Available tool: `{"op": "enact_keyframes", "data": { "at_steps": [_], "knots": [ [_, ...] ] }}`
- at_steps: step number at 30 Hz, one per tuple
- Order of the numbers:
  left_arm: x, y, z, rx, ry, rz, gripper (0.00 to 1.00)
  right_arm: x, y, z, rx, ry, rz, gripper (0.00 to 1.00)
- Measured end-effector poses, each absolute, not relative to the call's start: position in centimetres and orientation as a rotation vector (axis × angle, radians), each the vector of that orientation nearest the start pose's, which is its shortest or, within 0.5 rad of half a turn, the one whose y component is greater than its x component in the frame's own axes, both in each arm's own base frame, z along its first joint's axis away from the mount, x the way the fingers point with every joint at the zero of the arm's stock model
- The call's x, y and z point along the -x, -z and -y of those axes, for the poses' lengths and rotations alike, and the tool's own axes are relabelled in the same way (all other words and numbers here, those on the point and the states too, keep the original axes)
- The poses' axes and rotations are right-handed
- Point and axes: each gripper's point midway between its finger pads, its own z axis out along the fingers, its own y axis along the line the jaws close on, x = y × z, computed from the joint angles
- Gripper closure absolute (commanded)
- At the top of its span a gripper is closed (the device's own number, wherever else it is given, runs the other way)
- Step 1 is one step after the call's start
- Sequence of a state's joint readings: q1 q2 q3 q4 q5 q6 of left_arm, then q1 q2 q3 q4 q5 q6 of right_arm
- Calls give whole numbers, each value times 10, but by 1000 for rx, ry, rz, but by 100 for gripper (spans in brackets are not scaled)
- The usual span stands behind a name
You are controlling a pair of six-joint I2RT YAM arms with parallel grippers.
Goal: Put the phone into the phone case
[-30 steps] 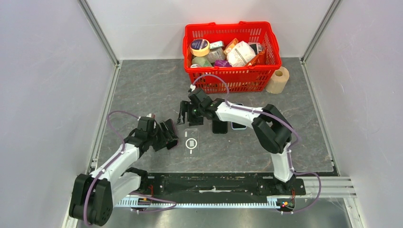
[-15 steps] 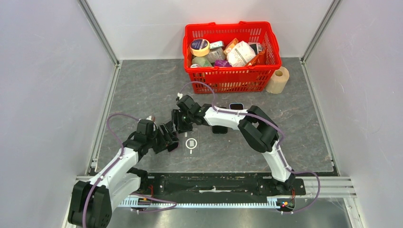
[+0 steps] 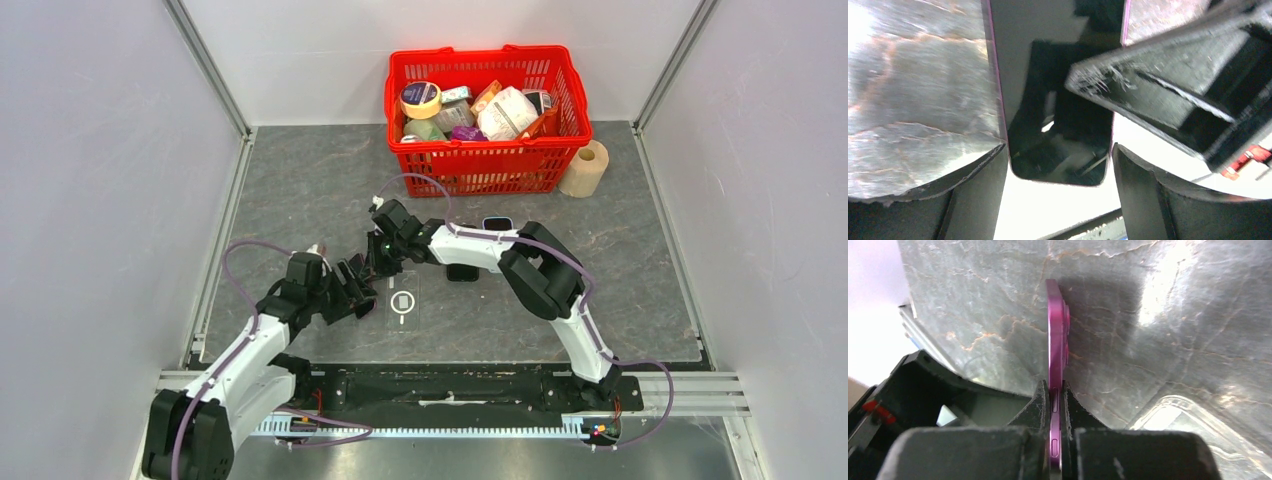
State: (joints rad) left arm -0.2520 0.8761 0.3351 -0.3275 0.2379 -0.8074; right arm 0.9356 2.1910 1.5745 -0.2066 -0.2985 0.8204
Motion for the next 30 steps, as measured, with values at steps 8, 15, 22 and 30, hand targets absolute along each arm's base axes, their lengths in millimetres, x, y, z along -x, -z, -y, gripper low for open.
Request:
{"op": "enact_keyframes", "data": {
  "at_steps": [8,15,22,30],
  "knots": [
    [-198,-84,156,408,902,-2433,17,-262,-52,-476,279,-1011,-2642,100],
    [-203,-127,166,312,956,-2352,36,-268,-89,-436,173,-957,-2577,100],
    [-211,-133,160,324,869,-2349,49,-273,-130,-387,50,-938,-2484,100],
    [-214,-81,168,305,688,-2519,55,-257,-134,-313,-80,-831,-2471,100]
  ]
}}
